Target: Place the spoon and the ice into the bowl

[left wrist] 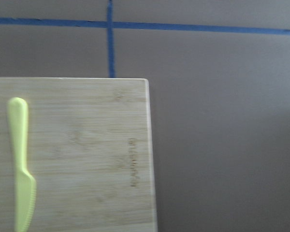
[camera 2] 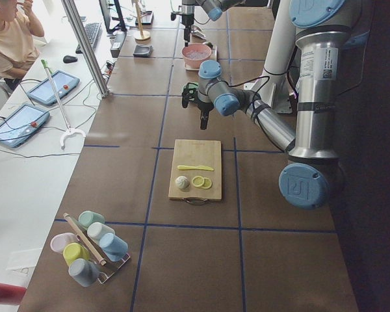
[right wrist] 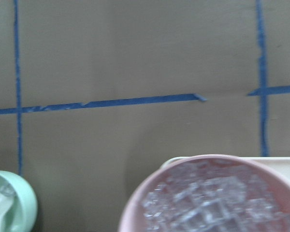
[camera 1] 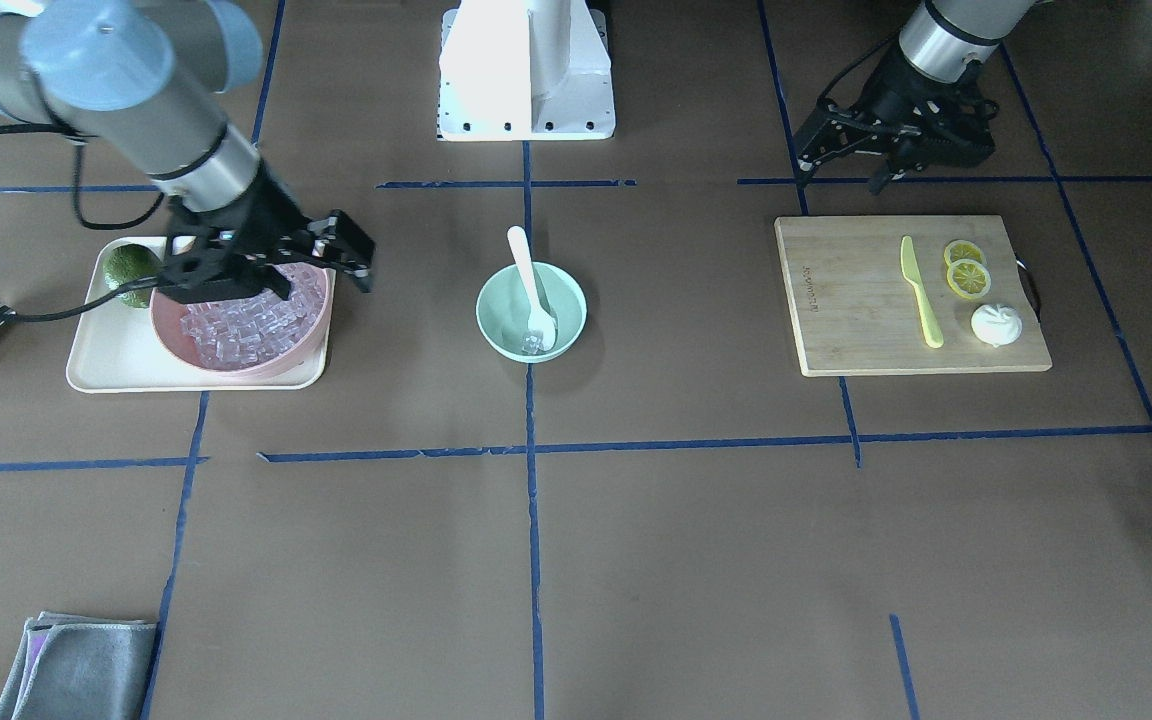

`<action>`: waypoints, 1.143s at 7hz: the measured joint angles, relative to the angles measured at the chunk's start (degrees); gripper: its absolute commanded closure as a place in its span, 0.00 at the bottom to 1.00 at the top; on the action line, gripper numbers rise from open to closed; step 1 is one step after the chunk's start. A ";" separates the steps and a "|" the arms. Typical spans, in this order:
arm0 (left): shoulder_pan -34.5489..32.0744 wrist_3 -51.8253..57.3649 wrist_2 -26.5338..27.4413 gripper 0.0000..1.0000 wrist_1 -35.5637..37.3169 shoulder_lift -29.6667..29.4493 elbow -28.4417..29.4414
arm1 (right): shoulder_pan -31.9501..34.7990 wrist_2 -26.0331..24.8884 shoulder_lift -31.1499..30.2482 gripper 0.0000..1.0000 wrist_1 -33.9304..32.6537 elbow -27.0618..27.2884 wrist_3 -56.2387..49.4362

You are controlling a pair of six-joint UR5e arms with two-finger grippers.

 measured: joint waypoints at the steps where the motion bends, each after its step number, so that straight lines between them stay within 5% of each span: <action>1: -4.11 7.81 -1.93 0.01 0.09 2.76 0.85 | 4.77 1.92 -5.31 0.01 -0.01 0.32 -6.98; 3: -17.09 27.17 -9.55 0.01 0.36 4.93 8.03 | 14.59 4.16 -14.95 0.01 -0.95 -0.41 -23.11; 5: -29.69 44.47 -13.61 0.01 3.91 4.08 16.88 | 24.98 4.67 -18.59 0.01 -9.16 -3.71 -44.04; 8: -39.01 53.36 -17.89 0.00 20.03 -1.41 22.31 | 34.51 2.63 -19.44 0.01 -14.41 -12.15 -64.66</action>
